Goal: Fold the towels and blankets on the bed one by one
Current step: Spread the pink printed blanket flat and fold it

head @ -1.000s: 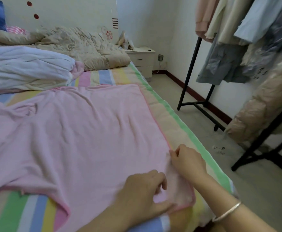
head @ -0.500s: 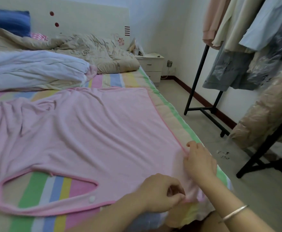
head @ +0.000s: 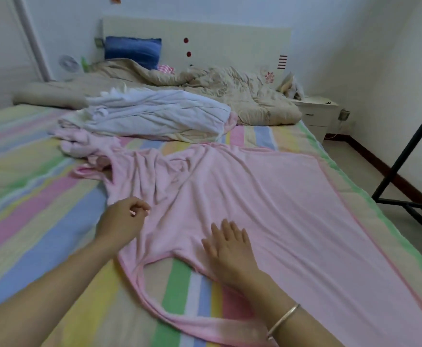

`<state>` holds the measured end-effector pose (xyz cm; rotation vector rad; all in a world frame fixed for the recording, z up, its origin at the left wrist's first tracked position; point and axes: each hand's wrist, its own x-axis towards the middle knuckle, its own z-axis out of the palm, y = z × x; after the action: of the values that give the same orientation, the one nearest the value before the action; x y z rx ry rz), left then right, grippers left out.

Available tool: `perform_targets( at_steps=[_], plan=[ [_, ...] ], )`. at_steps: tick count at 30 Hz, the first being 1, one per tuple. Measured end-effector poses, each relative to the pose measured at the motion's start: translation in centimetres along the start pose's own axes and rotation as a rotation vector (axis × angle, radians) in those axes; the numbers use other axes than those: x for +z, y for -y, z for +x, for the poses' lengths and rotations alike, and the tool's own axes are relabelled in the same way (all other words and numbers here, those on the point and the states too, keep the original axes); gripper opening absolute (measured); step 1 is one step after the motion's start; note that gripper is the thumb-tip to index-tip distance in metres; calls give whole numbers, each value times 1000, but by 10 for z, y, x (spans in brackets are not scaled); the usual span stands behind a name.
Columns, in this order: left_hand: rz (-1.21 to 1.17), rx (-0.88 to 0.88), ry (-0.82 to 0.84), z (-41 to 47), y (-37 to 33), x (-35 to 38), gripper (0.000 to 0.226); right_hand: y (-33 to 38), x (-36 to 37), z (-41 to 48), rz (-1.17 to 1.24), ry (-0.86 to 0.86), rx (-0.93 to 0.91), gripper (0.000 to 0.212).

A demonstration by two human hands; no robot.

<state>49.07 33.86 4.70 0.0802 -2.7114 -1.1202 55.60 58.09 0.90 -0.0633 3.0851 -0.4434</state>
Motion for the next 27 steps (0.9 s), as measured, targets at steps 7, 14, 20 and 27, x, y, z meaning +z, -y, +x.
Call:
perform_targets(
  at_steps=[7,14,20,27],
  plan=[
    [-103,-291,-44,77,103,-63,24,147,25,80,149,-249,-331,58],
    [-406,-448,37,109,143,-96,22,246,64,151,-2,-221,-203,59],
    [-535,-535,175,119,173,-134,18,267,55,190,31,-144,19,21],
    [-953,-741,410,150,194,-147,49,319,10,83,832,452,-133,23]
  ],
)
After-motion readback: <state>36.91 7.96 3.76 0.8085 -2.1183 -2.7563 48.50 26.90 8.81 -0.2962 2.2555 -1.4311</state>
